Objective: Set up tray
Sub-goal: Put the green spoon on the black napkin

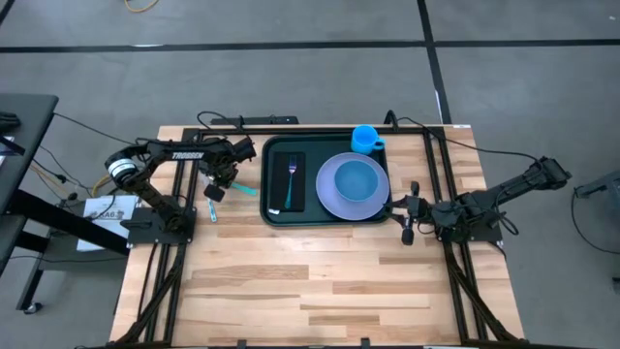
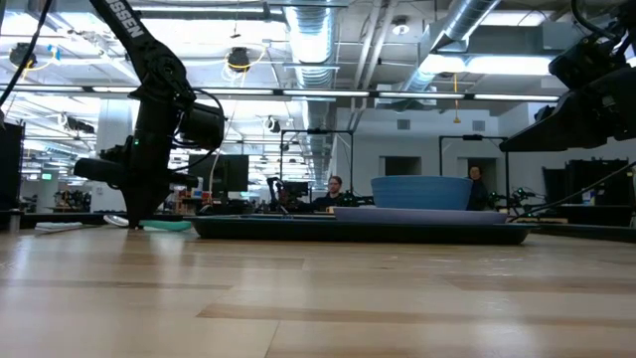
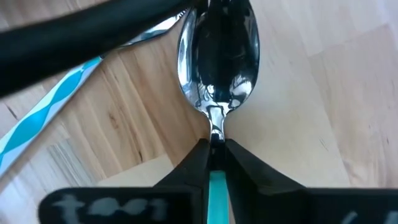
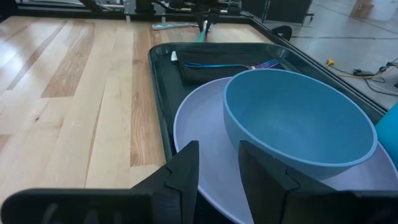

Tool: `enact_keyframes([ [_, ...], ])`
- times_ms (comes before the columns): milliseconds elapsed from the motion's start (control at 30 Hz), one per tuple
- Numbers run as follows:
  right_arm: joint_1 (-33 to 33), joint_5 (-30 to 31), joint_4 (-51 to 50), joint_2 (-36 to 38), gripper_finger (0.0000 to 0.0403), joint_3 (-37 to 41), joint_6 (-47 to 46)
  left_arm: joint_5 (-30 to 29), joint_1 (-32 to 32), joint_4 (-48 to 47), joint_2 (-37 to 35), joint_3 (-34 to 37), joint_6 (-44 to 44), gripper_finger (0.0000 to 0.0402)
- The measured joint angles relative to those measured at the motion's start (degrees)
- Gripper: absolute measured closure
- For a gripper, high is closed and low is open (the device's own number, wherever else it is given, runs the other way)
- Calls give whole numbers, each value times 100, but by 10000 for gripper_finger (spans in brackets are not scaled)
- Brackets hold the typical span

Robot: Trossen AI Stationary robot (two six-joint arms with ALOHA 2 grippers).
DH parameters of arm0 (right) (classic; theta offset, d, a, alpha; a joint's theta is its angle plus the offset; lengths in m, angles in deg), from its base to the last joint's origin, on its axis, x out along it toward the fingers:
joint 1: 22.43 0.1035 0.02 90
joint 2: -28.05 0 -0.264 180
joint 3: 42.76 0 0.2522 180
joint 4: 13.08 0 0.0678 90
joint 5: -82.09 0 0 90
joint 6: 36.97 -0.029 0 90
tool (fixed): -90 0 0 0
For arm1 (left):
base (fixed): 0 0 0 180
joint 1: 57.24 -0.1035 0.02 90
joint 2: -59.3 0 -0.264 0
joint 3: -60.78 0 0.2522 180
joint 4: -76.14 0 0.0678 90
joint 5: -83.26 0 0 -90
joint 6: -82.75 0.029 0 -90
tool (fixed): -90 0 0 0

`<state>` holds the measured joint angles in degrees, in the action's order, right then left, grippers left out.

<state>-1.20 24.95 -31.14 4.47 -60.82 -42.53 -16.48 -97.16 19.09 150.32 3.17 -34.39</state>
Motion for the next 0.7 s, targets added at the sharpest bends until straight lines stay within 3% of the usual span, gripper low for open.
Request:
enact_keyframes([
  [700, 0, 0, -1, -1, 296, 0, 0, -37, -42, 312, 26, -348, 1136, 392],
])
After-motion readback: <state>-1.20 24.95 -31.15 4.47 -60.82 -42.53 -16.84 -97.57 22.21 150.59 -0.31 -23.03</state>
